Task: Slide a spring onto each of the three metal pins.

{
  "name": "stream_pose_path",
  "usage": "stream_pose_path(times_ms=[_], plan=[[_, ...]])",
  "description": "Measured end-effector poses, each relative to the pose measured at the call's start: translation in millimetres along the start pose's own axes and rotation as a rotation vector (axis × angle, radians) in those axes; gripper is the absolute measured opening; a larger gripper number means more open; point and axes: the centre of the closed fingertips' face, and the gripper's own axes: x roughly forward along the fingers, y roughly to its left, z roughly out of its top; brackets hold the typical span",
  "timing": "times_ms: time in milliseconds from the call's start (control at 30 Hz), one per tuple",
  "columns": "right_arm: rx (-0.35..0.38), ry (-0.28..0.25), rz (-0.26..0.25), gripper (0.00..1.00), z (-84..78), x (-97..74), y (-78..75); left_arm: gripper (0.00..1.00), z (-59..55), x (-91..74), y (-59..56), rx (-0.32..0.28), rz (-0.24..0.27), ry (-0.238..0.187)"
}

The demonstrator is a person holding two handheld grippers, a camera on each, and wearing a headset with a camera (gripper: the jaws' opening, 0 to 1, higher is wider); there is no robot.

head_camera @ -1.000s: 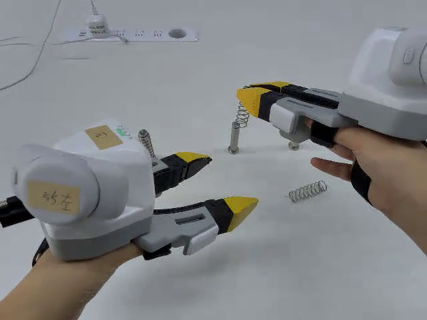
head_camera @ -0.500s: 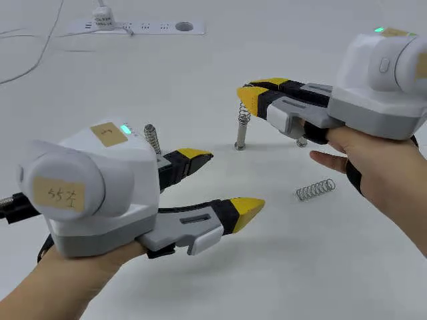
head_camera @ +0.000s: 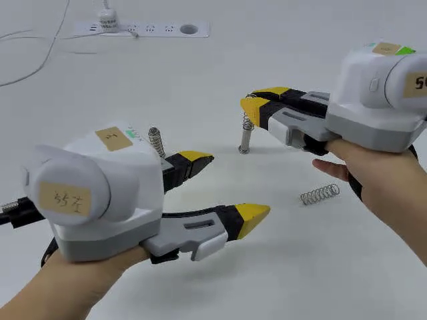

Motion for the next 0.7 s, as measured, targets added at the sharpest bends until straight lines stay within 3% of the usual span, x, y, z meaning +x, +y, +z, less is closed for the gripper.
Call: stream_pose_path(times_ms=[333, 700], plan=[[-0.015, -0.001, -0.016, 0.11, -6.8, 1.0, -0.4, 0.59, -0.8, -0.7, 0.7, 0.000, 0.001, 0.002], [-0.021, 0.058, -0.027, 0.11, -28.0, 4.8, -2.1, 0.59, -1.4, -0.5, 1.1, 0.006, 0.004, 0.007]])
